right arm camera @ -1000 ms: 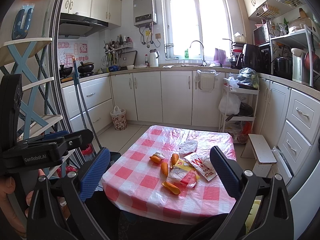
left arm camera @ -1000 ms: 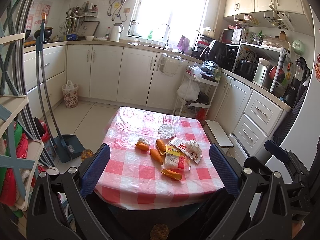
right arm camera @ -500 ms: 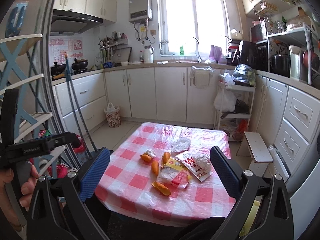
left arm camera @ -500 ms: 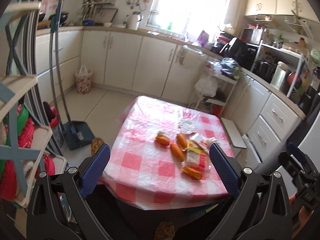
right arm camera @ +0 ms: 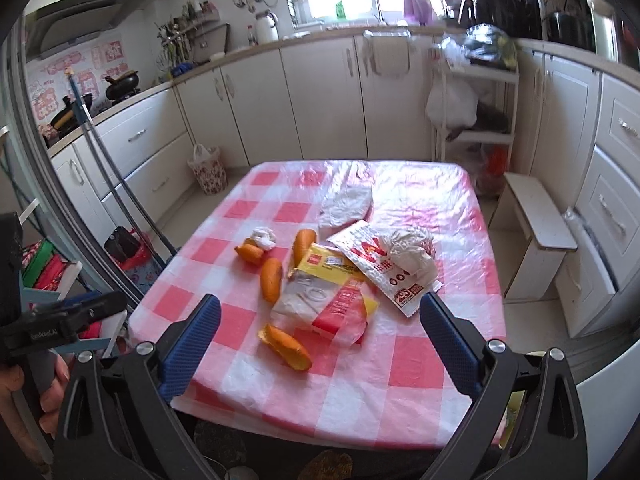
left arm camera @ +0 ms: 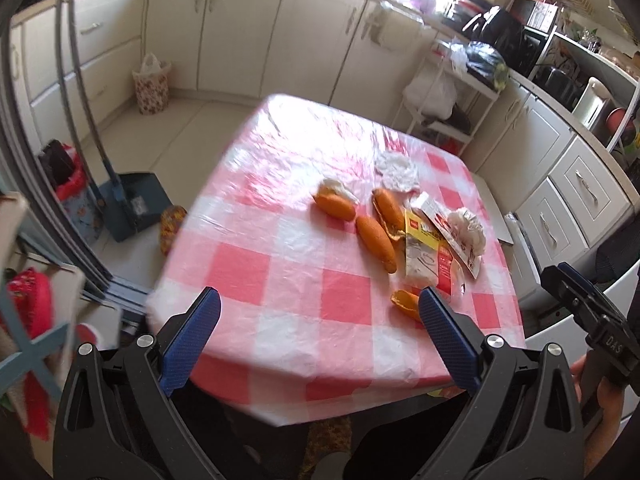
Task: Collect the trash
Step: 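Grasp the orange peel with the left gripper while the right gripper grasps the white crumpled tissue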
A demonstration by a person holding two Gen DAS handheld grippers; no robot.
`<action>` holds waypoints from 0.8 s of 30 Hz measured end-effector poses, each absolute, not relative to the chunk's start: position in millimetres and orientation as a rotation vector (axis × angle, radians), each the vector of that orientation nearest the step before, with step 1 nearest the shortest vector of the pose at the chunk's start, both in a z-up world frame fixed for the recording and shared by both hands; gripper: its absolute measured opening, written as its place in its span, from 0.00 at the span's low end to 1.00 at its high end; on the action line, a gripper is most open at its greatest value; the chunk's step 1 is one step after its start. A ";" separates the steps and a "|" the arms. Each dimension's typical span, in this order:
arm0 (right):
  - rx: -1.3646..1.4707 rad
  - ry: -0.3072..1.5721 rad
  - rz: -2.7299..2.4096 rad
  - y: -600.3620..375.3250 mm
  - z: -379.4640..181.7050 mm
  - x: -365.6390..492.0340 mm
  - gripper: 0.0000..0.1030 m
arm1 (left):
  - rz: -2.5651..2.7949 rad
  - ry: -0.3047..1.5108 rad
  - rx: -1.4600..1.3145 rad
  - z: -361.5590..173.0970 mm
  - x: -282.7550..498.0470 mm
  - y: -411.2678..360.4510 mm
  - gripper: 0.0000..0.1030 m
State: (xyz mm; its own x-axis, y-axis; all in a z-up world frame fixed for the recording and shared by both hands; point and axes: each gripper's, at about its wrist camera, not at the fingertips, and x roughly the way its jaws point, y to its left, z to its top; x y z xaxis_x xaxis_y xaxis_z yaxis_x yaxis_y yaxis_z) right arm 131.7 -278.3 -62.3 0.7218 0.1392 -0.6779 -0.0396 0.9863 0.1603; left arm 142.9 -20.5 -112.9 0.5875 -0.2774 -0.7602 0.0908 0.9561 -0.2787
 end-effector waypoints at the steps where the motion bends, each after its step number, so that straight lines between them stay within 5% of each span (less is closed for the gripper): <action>1: 0.129 0.772 0.090 -282.4 -64.5 139.5 0.93 | -0.225 0.940 -0.227 -121.4 152.6 -28.5 0.93; 16: -0.007 0.961 0.036 -332.4 -126.0 254.4 0.90 | -0.214 1.048 -0.176 -200.5 258.6 -121.7 0.57; 18: 0.002 0.995 0.049 -333.9 -136.9 266.4 0.80 | -0.222 1.040 -0.162 -201.1 262.1 -123.5 0.44; 20: 0.042 1.041 0.072 -337.8 -148.5 274.8 0.46 | -0.235 1.043 -0.146 -201.7 264.7 -123.4 0.24; 24: 0.110 1.002 0.101 -346.6 -141.2 267.5 0.26 | -0.276 1.049 -0.154 -201.2 261.1 -113.2 0.16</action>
